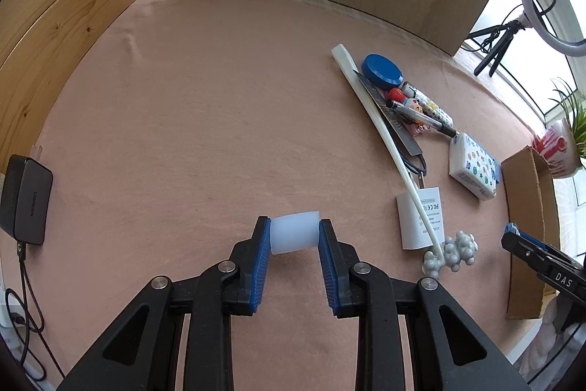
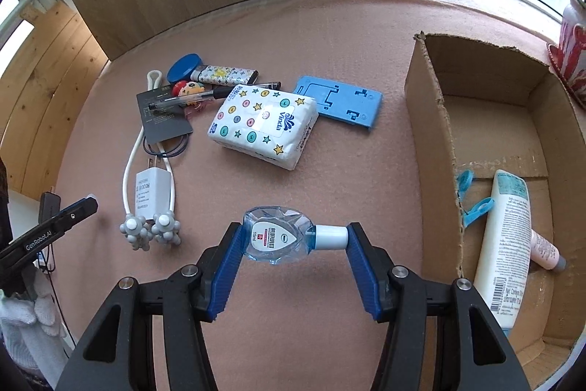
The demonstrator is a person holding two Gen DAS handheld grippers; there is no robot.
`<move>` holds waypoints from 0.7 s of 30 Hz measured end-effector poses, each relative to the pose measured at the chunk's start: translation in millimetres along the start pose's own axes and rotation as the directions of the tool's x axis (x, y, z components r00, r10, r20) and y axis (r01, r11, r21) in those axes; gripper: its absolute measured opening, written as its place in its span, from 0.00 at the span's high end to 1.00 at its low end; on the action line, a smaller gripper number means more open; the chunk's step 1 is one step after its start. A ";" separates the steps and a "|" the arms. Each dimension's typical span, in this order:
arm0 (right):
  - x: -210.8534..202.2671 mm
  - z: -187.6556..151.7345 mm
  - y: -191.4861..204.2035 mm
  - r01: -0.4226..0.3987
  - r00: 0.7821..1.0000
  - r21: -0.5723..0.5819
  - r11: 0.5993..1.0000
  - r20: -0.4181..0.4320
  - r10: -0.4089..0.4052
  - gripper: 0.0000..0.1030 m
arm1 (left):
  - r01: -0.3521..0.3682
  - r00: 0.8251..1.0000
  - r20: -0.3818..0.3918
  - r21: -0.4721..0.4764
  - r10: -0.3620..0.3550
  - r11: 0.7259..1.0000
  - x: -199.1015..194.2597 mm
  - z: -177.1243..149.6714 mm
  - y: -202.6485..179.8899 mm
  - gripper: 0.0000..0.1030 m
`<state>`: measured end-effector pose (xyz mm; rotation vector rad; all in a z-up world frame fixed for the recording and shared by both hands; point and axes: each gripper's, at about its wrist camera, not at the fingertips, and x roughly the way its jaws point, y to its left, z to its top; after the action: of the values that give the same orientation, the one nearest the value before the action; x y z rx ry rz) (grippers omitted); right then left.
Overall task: Organize objects
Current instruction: 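Carry the blue sanitizer with the right tool toward the box while the left tool carries the white cap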
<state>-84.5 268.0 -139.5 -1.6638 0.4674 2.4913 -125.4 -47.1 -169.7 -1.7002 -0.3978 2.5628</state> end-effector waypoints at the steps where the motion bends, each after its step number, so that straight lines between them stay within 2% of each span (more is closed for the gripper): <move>1: -4.8 0.4 0.9 -0.004 1.000 0.001 1.000 0.010 0.004 0.49 | 0.004 1.000 0.005 -0.005 -0.004 1.000 -2.9 0.3 1.2 0.73; 4: -18.5 1.9 0.5 -0.028 0.999 0.009 1.000 0.040 0.027 0.49 | 0.012 1.000 0.020 -0.013 -0.012 1.000 -11.6 0.2 2.4 0.73; 10: -48.0 1.9 -1.9 -0.013 0.995 0.000 1.000 0.103 0.013 0.49 | 0.042 0.998 0.037 0.003 -0.042 0.999 -24.4 0.5 -9.1 0.73; 21: -89.5 -18.2 -53.4 0.036 0.986 0.075 0.997 0.160 -0.048 0.49 | 0.125 0.991 0.044 0.105 -0.130 0.987 -31.1 5.0 -76.4 0.73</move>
<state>-19.4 319.9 -74.3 -1.4172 0.4919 2.5209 -125.8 20.4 -122.0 -1.5273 -0.3582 2.4935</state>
